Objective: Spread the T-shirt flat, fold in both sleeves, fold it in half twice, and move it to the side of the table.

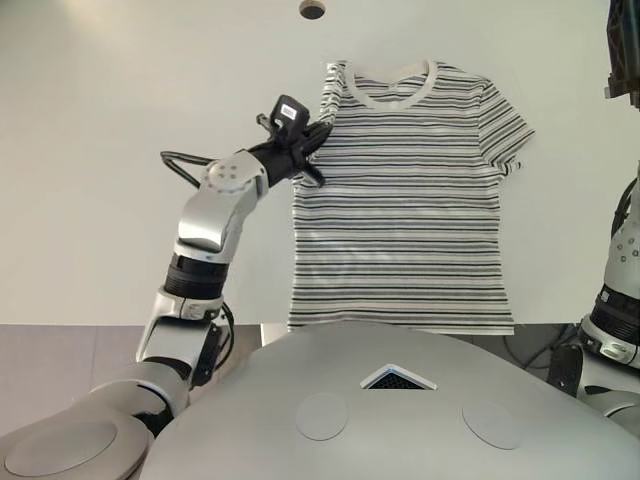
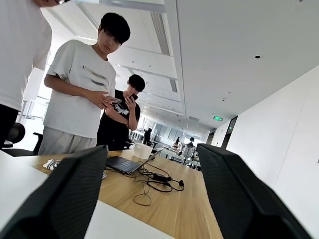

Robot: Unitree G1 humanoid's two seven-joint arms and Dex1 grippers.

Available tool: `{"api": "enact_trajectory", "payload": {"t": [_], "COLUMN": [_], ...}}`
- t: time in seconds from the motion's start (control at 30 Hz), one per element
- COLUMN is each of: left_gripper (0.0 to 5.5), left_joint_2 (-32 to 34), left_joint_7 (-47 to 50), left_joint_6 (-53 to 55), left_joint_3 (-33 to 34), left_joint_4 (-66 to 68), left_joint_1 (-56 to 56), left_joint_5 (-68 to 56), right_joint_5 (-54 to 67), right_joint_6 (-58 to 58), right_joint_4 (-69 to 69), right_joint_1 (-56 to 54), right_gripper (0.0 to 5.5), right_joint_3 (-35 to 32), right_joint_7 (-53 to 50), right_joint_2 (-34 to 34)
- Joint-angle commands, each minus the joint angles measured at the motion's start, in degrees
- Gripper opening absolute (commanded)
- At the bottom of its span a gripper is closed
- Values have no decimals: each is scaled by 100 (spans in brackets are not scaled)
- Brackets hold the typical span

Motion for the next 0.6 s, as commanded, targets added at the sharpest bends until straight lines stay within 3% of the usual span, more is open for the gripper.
{"api": "enact_trajectory", "payload": {"t": [0.03, 0.23, 0.37, 0.5, 0.6], "left_gripper": [71, 170, 170, 170, 170], "left_joint_2": [-271, -959, -1326, -1175, -571], "left_joint_7": [92, 248, 228, 311, 267], "left_joint_6": [482, 1449, 2294, 2560, 1980], "left_joint_3": [-152, 152, 936, 1671, 2655], "left_joint_4": [142, -187, -1162, -1700, -1785], "left_joint_1": [-321, -566, -641, -664, -845], "left_joint_5": [-16, -610, -1799, -2472, -2581], "right_joint_5": [-187, -330, -606, -1086, -1317], "right_joint_6": [-75, -162, -119, -143, 126], "right_joint_4": [88, 362, 1054, 1611, 2054], "right_joint_1": [88, 212, 513, 980, 1216], "right_gripper": [332, 332, 332, 332, 332], "right_joint_3": [94, 122, 87, 48, -282], "right_joint_7": [70, 130, 251, 323, 118], "right_joint_2": [79, 156, 68, -169, -366]}}
